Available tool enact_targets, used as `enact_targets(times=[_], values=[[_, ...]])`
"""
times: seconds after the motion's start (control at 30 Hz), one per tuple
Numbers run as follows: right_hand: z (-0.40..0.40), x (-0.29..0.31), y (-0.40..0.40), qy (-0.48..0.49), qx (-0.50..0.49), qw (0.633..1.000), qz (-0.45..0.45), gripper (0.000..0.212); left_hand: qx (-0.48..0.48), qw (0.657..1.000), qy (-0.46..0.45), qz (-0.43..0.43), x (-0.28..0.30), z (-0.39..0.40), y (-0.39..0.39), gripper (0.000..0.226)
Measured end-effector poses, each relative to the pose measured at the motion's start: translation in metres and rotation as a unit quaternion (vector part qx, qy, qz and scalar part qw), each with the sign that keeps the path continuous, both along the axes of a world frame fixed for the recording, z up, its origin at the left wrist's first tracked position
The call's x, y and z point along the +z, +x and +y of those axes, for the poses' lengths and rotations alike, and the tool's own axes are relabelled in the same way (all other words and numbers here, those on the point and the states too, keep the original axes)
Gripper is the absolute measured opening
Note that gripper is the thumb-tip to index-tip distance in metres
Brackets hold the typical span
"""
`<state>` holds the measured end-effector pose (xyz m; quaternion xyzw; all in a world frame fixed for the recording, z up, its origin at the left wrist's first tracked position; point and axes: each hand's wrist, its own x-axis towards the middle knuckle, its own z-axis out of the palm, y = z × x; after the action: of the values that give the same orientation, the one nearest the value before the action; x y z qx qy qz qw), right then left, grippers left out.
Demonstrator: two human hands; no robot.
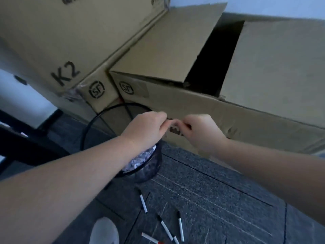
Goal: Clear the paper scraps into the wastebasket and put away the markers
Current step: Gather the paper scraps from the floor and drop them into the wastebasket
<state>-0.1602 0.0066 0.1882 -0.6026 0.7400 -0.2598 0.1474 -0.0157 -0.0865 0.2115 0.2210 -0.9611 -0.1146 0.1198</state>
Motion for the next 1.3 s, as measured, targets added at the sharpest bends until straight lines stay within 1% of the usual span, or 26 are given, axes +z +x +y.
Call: enact_targets(times=[0.1, 0.17, 0.27, 0.37, 0.4, 0.43, 0.47, 0.53, 0.57, 0.6, 0.63, 0.7, 0.83, 1.1, 1.3], values=[[-0.038, 0.019, 0.035, -0.070, -0.009, 0.997, -0.033, 0.048, 0.082, 0.996, -0.017, 0.034, 0.005, -0.027, 0.038, 0.043], [-0.063, 0.017, 0.058, -0.091, -0.006, 0.995, -0.051, 0.049, 0.131, 0.990, -0.016, 0.042, 0.000, -0.040, 0.060, 0.041], [-0.097, 0.003, 0.084, -0.092, -0.001, 0.994, -0.055, 0.049, 0.187, 0.981, 0.003, 0.058, -0.014, -0.052, 0.075, 0.041], [-0.124, -0.018, 0.098, -0.077, 0.000, 0.997, -0.023, 0.047, 0.223, 0.973, 0.023, 0.061, -0.032, -0.064, 0.086, 0.040], [-0.130, -0.026, 0.101, -0.068, 0.009, 0.998, -0.008, 0.045, 0.226, 0.972, 0.040, 0.047, -0.040, -0.069, 0.090, 0.035], [-0.134, -0.035, 0.102, -0.048, 0.025, 0.998, 0.011, 0.042, 0.231, 0.970, 0.071, 0.013, -0.049, -0.072, 0.095, 0.028], [-0.136, -0.043, 0.103, -0.017, 0.046, 0.998, 0.036, 0.038, 0.239, 0.963, 0.114, -0.052, -0.057, -0.073, 0.100, 0.031], [-0.135, -0.055, 0.102, 0.078, 0.103, 0.987, 0.096, 0.038, 0.217, 0.930, 0.171, -0.242, -0.071, -0.075, 0.113, 0.057], [-0.133, -0.059, 0.101, 0.123, 0.139, 0.974, 0.128, 0.041, 0.196, 0.916, 0.169, -0.306, -0.076, -0.075, 0.119, 0.063], [-0.131, -0.060, 0.100, 0.151, 0.171, 0.961, 0.157, 0.044, 0.179, 0.909, 0.159, -0.341, -0.079, -0.074, 0.124, 0.065], [-0.129, -0.062, 0.099, 0.162, 0.193, 0.951, 0.180, 0.047, 0.174, 0.906, 0.148, -0.356, -0.081, -0.074, 0.129, 0.066], [-0.126, -0.064, 0.096, 0.162, 0.204, 0.943, 0.209, 0.054, 0.184, 0.903, 0.138, -0.362, -0.081, -0.075, 0.135, 0.068], [-0.120, -0.059, 0.089, 0.163, 0.189, 0.943, 0.222, 0.060, 0.198, 0.899, 0.132, -0.368, -0.072, -0.074, 0.137, 0.070], [-0.093, -0.047, 0.071, 0.158, 0.182, 0.941, 0.237, 0.063, 0.186, 0.907, 0.109, -0.362, -0.049, -0.058, 0.132, 0.069], [-0.061, -0.026, 0.058, 0.156, 0.178, 0.942, 0.237, 0.064, 0.178, 0.914, 0.073, -0.358, -0.018, -0.035, 0.120, 0.068]])
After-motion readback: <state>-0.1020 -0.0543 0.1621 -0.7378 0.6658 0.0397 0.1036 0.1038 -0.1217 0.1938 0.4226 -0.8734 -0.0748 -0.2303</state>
